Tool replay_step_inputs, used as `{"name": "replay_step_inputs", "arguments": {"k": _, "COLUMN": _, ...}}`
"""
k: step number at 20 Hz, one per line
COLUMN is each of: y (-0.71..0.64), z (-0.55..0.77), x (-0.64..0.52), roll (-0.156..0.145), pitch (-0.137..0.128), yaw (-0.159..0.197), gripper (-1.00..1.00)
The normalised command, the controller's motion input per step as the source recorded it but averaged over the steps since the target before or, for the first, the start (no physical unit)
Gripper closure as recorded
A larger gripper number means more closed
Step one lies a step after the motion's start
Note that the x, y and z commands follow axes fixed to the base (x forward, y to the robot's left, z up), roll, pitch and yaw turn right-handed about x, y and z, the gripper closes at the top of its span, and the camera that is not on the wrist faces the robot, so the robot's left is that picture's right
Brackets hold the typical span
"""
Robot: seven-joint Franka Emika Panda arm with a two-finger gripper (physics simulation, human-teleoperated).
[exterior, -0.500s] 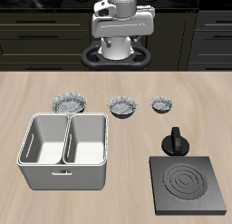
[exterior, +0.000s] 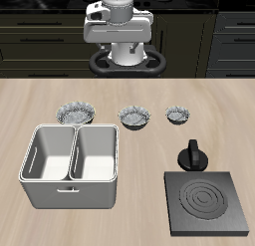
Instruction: Place the largest bowl inside the right compartment of the bowl drainer
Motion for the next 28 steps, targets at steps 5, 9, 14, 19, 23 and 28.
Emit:
{"name": "replay_step_inputs", "arguments": {"k": 5, "y": -0.44, "z": 0.03, "x": -0.02, "roll": -0.030, "pitch": -0.023, "yaw": 0.013, "gripper": -1.00}}
{"name": "replay_step_inputs", "arguments": {"k": 9, "y": -0.28, "z": 0.06, "x": -0.04, "roll": 0.035, "pitch": 0.007, "yaw": 0.007, "gripper": -1.00}}
{"name": "replay_step_inputs", "arguments": {"k": 14, "y": -0.20, "z": 0.06, "x": -0.05, "roll": 0.031, "pitch": 0.017, "yaw": 0.001, "gripper": -1.00}}
{"name": "replay_step_inputs", "arguments": {"k": 19, "y": -0.36, "z": 0.11, "x": -0.03, "roll": -0.023, "pitch": -0.017, "yaw": -0.021, "gripper": -1.00}}
{"name": "replay_step_inputs", "arguments": {"k": 23, "y": -0.29, "z": 0.12, "x": 0.03, "roll": -0.010, "pitch": -0.020, "yaw": -0.042, "gripper": -1.00}}
{"name": "replay_step_inputs", "arguments": {"k": 28, "y": -0.11, "z": 0.03, "x": 0.08, "roll": -0.018, "pitch": -0.011, "yaw": -0.004, "gripper": -1.00}}
